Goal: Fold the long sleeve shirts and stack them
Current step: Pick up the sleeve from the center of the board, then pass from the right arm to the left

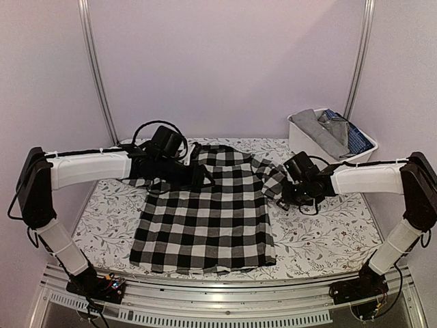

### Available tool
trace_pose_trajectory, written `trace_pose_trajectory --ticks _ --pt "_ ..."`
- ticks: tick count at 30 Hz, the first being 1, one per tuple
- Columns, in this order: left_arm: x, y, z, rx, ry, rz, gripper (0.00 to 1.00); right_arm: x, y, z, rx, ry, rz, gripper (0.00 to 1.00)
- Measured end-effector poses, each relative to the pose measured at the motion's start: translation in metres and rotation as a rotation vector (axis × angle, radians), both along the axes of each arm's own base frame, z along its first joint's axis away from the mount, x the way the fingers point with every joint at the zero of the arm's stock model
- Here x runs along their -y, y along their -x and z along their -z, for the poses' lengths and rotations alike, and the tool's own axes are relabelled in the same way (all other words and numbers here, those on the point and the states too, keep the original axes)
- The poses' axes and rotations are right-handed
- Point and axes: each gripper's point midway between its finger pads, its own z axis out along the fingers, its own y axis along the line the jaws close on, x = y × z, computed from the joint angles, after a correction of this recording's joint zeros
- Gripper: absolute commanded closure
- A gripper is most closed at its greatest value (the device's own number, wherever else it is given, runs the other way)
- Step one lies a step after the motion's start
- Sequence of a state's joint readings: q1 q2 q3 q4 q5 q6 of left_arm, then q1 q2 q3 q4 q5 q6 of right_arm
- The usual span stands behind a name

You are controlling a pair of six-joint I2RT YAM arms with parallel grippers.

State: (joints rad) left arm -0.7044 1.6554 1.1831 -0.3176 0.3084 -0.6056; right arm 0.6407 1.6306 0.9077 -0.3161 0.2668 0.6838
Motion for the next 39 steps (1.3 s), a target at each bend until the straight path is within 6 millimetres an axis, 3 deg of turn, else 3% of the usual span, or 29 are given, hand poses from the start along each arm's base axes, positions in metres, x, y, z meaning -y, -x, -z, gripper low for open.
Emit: trace_pose_trajectory --ticks 7,15,23,28,39 --pt "0.039 -0.001 -0.029 0.142 0.053 0.106 0.43 -0.039 -0.024 -0.101 0.183 -0.079 -0.093 1.00" --pt "0.087 0.001 -0.066 0.344 0.097 0.233 0.39 -0.074 -0.023 -0.150 0.218 -0.133 -0.210 1.00" --pt "0.116 -0.013 -0.050 0.406 0.053 0.288 0.35 -0.117 -0.015 -0.160 0.191 -0.205 -0.335 1.00" --pt "0.120 -0.017 -0.036 0.401 0.029 0.299 0.43 -0.134 -0.011 -0.153 0.159 -0.224 -0.384 1.00" --pt "0.122 -0.020 -0.040 0.409 0.028 0.294 1.00 -0.141 -0.009 -0.154 0.151 -0.246 -0.407 0.94"
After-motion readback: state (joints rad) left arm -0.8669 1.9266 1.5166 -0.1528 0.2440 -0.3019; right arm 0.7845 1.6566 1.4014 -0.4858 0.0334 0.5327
